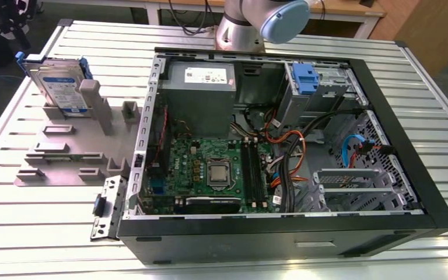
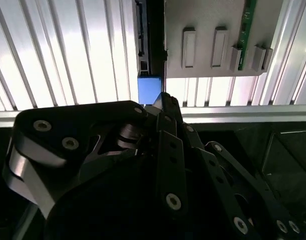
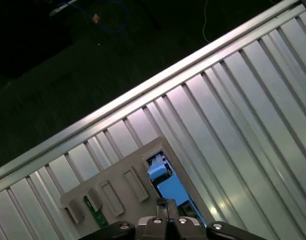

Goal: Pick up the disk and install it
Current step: 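Pick up the disk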

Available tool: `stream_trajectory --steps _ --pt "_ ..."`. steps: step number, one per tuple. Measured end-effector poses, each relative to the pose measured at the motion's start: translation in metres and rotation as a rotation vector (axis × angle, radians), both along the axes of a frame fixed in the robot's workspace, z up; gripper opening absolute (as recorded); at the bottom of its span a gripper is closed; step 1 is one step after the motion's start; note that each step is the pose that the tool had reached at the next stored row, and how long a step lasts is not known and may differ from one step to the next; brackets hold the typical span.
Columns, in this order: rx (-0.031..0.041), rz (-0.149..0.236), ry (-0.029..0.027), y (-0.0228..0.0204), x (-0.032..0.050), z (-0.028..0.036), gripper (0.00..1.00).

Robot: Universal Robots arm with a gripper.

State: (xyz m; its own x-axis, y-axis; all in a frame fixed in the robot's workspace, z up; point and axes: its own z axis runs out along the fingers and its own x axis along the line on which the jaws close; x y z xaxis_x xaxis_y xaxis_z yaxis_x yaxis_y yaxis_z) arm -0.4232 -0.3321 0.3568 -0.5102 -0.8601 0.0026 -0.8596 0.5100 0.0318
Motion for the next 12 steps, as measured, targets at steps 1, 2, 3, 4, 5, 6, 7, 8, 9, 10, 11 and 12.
stream_trajectory --steps 1,2,3,4,5,6,7,8,9,10,11,12 --pt "0.0000 0.018 -0.0001 0.0000 0.0000 -0.0003 0.11" --pt "0.0000 0.034 -0.0004 0.0000 0.0000 -0.0007 0.11" --pt "0.0000 0.049 -0.0006 0.0000 0.0000 -0.0010 0.11" --pt "0.0000 0.060 -0.0011 0.0000 0.0000 -0.0015 0.11" --pt "0.0000 0.067 -0.0018 0.0002 -0.0001 -0.0019 0.11" --pt "-0.0001 0.071 -0.0026 0.0009 -0.0002 -0.0022 0.11" --pt "-0.0001 0.074 -0.0034 0.0019 -0.0003 -0.0025 0.11" --pt "-0.0001 0.076 -0.0041 0.0029 -0.0005 -0.0029 0.11" --pt "-0.0001 0.079 -0.0049 0.0036 -0.0006 -0.0033 0.11" --pt "0.0000 0.087 -0.0053 0.0039 -0.0005 -0.0038 0.17" --pt "-0.0001 0.101 -0.0051 0.0039 -0.0005 -0.0042 0.17" --pt "-0.0001 0.119 -0.0051 0.0039 -0.0005 -0.0046 0.17"
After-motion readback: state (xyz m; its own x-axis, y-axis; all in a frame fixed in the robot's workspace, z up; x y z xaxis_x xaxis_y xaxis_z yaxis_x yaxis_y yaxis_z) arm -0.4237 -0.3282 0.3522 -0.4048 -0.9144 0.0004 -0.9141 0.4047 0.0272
